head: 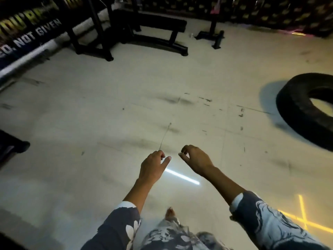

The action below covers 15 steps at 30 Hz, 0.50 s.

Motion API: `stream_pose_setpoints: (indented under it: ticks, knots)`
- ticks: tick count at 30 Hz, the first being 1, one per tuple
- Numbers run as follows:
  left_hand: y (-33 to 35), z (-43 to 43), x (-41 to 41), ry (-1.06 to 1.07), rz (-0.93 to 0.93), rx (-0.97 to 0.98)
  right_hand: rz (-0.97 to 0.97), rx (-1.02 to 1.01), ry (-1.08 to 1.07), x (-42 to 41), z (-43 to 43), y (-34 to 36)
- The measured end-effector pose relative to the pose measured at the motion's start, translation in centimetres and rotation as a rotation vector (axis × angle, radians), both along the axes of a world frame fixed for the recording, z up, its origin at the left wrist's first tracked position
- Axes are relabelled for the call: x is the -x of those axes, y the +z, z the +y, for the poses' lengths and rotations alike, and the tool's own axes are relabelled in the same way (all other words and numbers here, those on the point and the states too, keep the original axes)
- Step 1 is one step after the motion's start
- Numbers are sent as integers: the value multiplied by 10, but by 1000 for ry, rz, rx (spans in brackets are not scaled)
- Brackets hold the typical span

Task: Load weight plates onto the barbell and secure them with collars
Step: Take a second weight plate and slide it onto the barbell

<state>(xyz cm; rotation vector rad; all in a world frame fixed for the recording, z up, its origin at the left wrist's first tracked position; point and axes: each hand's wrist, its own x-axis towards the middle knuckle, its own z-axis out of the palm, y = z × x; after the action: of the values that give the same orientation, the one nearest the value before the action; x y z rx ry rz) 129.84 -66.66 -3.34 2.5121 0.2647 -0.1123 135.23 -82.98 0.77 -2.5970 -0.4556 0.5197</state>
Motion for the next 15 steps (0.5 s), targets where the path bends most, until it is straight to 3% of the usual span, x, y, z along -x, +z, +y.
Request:
stream_pose_setpoints:
  ticks: [15]
  knots:
    - [9, 171, -369, 328, 72, -40, 30, -94, 275, -426, 186, -10]
